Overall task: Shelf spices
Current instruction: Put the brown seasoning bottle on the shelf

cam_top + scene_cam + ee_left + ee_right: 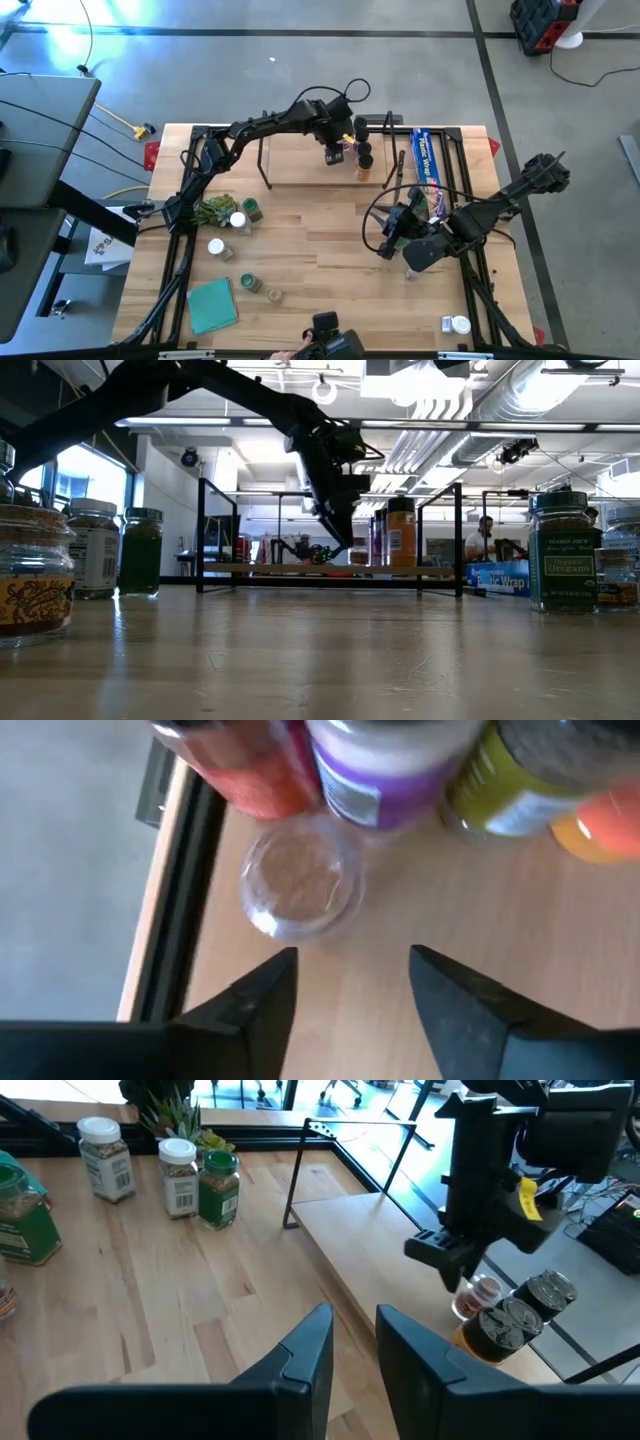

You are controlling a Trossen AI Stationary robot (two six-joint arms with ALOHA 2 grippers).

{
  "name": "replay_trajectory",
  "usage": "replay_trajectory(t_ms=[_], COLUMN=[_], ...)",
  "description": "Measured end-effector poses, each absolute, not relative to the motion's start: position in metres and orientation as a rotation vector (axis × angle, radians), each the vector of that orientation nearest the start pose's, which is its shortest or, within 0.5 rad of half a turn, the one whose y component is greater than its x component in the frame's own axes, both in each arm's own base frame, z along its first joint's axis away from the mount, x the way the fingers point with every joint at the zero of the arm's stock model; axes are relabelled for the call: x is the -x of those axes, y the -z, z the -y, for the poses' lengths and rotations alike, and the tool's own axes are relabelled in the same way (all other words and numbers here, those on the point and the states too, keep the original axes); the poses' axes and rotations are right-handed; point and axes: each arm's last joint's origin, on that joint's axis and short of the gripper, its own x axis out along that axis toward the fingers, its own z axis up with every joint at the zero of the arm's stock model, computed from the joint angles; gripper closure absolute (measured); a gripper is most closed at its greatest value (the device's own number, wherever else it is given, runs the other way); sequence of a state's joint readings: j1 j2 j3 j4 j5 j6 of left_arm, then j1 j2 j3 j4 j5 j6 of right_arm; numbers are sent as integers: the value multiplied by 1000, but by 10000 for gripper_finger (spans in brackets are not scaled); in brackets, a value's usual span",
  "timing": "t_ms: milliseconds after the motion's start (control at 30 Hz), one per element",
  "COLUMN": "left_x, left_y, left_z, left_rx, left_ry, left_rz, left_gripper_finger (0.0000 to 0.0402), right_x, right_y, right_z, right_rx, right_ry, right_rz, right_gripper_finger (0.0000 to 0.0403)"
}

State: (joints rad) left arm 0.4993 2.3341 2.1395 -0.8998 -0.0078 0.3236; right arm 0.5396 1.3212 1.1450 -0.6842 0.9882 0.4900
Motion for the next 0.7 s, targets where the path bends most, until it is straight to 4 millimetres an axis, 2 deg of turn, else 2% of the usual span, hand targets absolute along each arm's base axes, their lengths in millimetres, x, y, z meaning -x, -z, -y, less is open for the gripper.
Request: replay_trajectory(t_ms=[233, 433, 600, 700], left_x=[-439, -439, -439, -442], left_y=[-221, -220, -220, -221], left_z=[-243, -241, -237, -238], left_rx=[-16, -10, 122, 130], left_ry=[-292, -286, -179, -217], left_rz=[-1099, -1108, -1065, -1036], left_gripper_finger=[254, 257, 257, 257], right_x=[-236, -236, -236, -236], right_y=[-312, -312, -312, -312], right_z=[-113, -113, -113, -113], right_rx=[130, 129, 129, 126], right_ry=[552, 552, 552, 553], right_rz=[-497, -497, -497, -496], right_gripper_finger=[330, 330, 330, 330])
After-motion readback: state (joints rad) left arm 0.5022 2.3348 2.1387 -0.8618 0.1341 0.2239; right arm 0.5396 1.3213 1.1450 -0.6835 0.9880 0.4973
